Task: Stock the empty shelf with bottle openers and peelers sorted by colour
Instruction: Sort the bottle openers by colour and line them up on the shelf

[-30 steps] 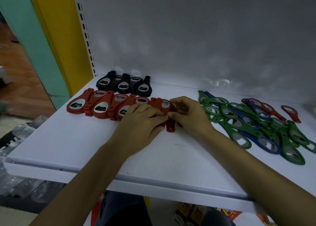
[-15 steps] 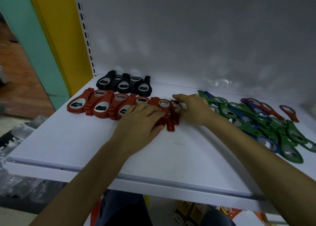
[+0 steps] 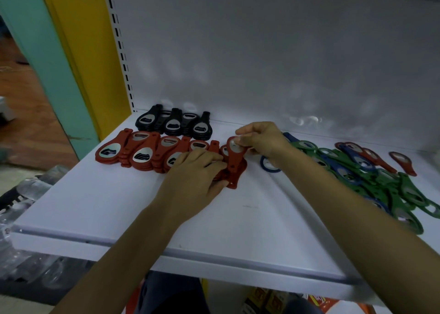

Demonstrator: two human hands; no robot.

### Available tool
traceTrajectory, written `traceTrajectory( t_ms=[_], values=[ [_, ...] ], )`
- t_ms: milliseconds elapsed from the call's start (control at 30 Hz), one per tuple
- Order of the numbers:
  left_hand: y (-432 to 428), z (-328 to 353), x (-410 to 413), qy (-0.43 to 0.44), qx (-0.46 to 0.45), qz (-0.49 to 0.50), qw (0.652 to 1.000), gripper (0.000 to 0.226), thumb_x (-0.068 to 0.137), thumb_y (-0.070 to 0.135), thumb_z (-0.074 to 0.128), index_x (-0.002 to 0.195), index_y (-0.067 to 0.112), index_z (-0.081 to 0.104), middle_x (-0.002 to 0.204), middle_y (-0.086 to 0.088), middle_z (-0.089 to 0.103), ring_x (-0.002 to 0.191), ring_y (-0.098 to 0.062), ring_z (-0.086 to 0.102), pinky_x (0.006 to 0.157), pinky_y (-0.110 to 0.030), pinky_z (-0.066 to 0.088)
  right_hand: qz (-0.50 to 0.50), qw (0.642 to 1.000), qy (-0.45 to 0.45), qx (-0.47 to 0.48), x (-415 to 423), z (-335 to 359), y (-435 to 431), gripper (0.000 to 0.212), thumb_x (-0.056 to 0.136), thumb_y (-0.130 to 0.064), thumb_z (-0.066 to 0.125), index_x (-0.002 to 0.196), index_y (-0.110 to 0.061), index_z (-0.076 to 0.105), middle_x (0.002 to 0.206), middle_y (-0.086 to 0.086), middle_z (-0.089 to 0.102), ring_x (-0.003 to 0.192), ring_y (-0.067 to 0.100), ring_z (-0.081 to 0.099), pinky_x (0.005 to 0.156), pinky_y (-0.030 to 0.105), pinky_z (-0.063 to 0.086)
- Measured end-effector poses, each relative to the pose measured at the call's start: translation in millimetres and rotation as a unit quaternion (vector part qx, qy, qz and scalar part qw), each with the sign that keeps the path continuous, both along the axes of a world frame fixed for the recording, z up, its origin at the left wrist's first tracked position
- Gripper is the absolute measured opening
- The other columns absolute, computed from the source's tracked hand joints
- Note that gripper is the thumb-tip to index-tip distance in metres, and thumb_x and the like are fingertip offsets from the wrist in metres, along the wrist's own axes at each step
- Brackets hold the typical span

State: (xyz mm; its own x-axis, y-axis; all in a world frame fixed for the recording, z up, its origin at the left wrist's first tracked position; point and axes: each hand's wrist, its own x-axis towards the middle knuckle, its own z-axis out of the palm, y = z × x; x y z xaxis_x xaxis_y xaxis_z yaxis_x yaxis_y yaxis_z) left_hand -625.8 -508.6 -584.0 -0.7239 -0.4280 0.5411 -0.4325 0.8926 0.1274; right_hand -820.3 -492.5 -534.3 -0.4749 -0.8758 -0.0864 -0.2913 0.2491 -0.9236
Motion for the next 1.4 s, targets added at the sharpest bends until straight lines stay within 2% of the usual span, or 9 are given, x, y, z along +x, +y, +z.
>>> traceTrajectory(
  t_ms=[233, 400, 567, 733, 800, 900, 1033, 1300, 1400],
  values=[
    [0.7, 2.4, 0.8, 0.009, -0.011, -0.019, 1.0, 0.039, 0.077, 0.032, 0.075, 0.11, 0.014, 0.068, 0.109, -0.004, 0.068, 0.104, -0.028, 0.062, 0.088, -0.044, 0.045, 0.03, 0.988, 0.149, 0.008, 5.9, -14.3, -10.2, 0.015, 0.075, -0.013, 0.079, 0.085, -0.016, 0.069, 0.076, -0.003, 0.061, 0.075, 0.012, 0.06, 0.078, 0.028, 0.053],
    [0.3, 1.2, -1.1, 0.017, -0.04, -0.022, 0.999, 0.035, 0.073, 0.03, 0.078, 0.104, 0.014, 0.071, 0.105, -0.003, 0.07, 0.099, -0.028, 0.064, 0.087, -0.044, 0.047, -0.019, 0.988, 0.148, 0.044, -2.3, -16.1, -2.5, 0.01, 0.091, -0.023, 0.061, 0.099, -0.016, 0.062, 0.109, 0.011, 0.064, 0.099, 0.027, 0.063, 0.089, 0.043, 0.053],
    [-0.5, 0.2, -4.8, 0.025, -0.056, -0.016, 0.998, 0.036, 0.071, 0.034, 0.079, 0.1, 0.014, 0.071, 0.1, -0.004, 0.07, 0.095, -0.027, 0.065, 0.087, -0.044, 0.047, -0.02, 0.997, 0.054, 0.053, -2.9, -17.3, 2.6, 0.025, 0.093, -0.017, 0.058, 0.117, -0.011, 0.058, 0.093, 0.014, 0.066, 0.084, 0.029, 0.069, 0.08, 0.042, 0.058],
    [2.6, 4.5, -8.0, 0.01, -0.028, 0.006, 1.0, 0.043, 0.071, 0.049, 0.073, 0.096, 0.014, 0.07, 0.094, -0.004, 0.071, 0.09, -0.027, 0.065, 0.088, -0.045, 0.047, 0.059, 0.99, 0.106, 0.077, -1.5, -14.5, -4.8, 0.039, 0.093, -0.017, 0.058, 0.132, -0.012, 0.053, 0.118, 0.011, 0.061, 0.086, 0.021, 0.063, 0.067, 0.024, 0.056],
    [6.0, 6.6, -10.5, 0.006, -0.016, 0.019, 1.0, 0.047, 0.069, 0.053, 0.075, 0.095, 0.014, 0.07, 0.092, -0.003, 0.071, 0.088, -0.026, 0.065, 0.087, -0.046, 0.048, 0.083, 0.984, 0.125, 0.096, -0.4, -11.8, -7.4, 0.033, 0.094, -0.019, 0.057, 0.125, -0.008, 0.058, 0.116, 0.015, 0.063, 0.078, 0.016, 0.059, 0.059, 0.018, 0.05],
    [8.2, 6.1, -12.3, 0.015, -0.014, 0.025, 0.999, 0.041, 0.068, 0.046, 0.078, 0.093, 0.014, 0.069, 0.09, -0.004, 0.07, 0.086, -0.027, 0.064, 0.084, -0.044, 0.049, 0.104, 0.978, 0.136, 0.123, 3.0, -7.5, -10.3, 0.028, 0.095, -0.019, 0.052, 0.105, 0.003, 0.066, 0.11, 0.026, 0.064, 0.075, 0.021, 0.054, 0.066, 0.029, 0.046],
    [9.1, 4.1, -12.3, 0.025, -0.018, 0.02, 0.999, 0.034, 0.072, 0.038, 0.076, 0.095, 0.015, 0.069, 0.095, -0.003, 0.069, 0.089, -0.027, 0.063, 0.082, -0.043, 0.049, 0.118, 0.976, 0.126, 0.132, 4.5, -5.5, -8.7, 0.023, 0.092, -0.015, 0.053, 0.093, -0.003, 0.072, 0.094, 0.022, 0.067, 0.073, 0.022, 0.054, 0.065, 0.03, 0.046],
    [6.3, 2.3, -10.1, 0.032, -0.044, -0.011, 0.998, 0.043, 0.079, 0.052, 0.06, 0.099, 0.016, 0.072, 0.097, -0.002, 0.069, 0.087, -0.024, 0.064, 0.081, -0.04, 0.049, 0.061, 0.986, 0.096, 0.122, -1.9, -6.6, 8.5, 0.014, 0.092, -0.011, 0.058, 0.1, -0.003, 0.066, 0.083, 0.015, 0.069, 0.064, 0.022, 0.067, 0.059, 0.027, 0.06],
    [6.1, 1.8, -13.2, 0.031, -0.037, -0.005, 0.999, 0.029, 0.081, 0.038, 0.065, 0.096, 0.014, 0.072, 0.094, -0.004, 0.07, 0.084, -0.027, 0.065, 0.078, -0.042, 0.05, 0.053, 0.992, 0.04, 0.103, -1.3, -8.0, 13.1, 0.023, 0.088, -0.007, 0.065, 0.109, -0.002, 0.063, 0.086, 0.016, 0.068, 0.064, 0.021, 0.066, 0.06, 0.026, 0.06]
  ],
)
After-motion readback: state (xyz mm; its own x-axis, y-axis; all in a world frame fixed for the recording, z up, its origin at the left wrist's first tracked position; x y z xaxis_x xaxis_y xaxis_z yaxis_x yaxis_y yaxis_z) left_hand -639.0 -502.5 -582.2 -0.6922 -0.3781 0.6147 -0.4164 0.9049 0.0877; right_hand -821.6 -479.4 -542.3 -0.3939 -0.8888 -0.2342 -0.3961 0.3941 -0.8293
